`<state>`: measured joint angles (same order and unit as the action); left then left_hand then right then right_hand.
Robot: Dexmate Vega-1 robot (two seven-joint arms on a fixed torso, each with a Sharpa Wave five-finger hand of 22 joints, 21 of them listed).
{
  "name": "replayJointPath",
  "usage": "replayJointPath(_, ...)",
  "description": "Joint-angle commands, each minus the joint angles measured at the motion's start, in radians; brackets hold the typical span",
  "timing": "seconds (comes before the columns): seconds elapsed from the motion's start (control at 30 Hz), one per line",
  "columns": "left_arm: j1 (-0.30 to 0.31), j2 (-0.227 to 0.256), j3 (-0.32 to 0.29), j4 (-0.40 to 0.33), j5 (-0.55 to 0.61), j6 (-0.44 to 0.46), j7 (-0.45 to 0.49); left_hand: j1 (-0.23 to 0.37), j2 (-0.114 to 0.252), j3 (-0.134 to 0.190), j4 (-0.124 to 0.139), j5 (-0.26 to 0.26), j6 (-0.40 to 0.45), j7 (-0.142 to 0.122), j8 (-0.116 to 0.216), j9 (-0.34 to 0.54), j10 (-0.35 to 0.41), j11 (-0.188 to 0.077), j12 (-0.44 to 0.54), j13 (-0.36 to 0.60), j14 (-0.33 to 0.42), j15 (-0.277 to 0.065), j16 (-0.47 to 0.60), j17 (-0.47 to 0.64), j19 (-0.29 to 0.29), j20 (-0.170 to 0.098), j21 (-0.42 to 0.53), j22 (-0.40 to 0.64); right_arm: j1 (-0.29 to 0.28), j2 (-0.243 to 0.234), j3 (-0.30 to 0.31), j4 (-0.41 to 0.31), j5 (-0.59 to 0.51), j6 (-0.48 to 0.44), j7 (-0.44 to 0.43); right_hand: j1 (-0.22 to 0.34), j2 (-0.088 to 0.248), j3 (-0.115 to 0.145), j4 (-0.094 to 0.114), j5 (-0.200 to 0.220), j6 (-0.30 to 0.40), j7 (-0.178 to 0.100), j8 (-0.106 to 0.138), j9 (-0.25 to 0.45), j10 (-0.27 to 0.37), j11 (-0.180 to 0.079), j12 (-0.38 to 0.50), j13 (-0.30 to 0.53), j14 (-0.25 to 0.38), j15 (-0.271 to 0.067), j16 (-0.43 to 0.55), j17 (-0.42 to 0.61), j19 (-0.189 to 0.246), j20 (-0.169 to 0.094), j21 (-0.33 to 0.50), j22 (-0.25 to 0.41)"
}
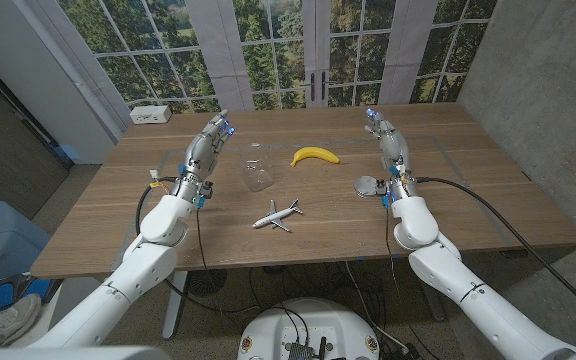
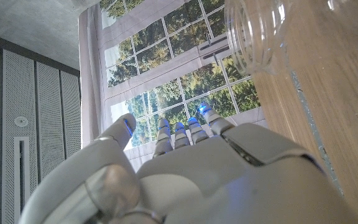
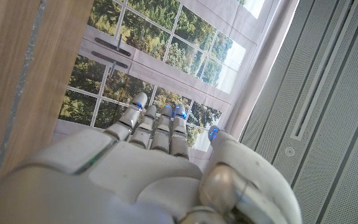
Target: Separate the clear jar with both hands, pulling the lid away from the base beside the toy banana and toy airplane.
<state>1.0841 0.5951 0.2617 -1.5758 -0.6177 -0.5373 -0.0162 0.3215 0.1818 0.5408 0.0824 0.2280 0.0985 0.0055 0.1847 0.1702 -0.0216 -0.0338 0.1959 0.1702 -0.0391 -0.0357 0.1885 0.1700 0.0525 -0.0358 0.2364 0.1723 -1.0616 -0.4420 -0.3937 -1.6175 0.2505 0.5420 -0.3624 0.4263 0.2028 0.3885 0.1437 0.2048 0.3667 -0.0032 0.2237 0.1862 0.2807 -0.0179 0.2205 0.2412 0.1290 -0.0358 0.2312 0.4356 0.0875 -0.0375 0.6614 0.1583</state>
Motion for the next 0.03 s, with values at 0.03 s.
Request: replayJointPath(0.03,-0.05,0.0,0.0,0.068,-0.064,0.022,-0.082,0.01,0.031,0.012,0.0,0.007,0.003,0.01,-0.002,0.001,0.005,0.003,-0.003,0.001,0.004,-0.009,-0.004,0.002,0.009,-0.05,-0.003,0.003,-0.065,0.057,0.041,-0.046,-0.078,-0.001,-0.09,-0.011,-0.003,0.013,0.0,0.005,0.011,-0.001,-0.005,0.001,0.011,0.002,0.003,-0.001,0.01,-0.071,0.004,-0.003,0.011,-0.094,-0.003,0.003)
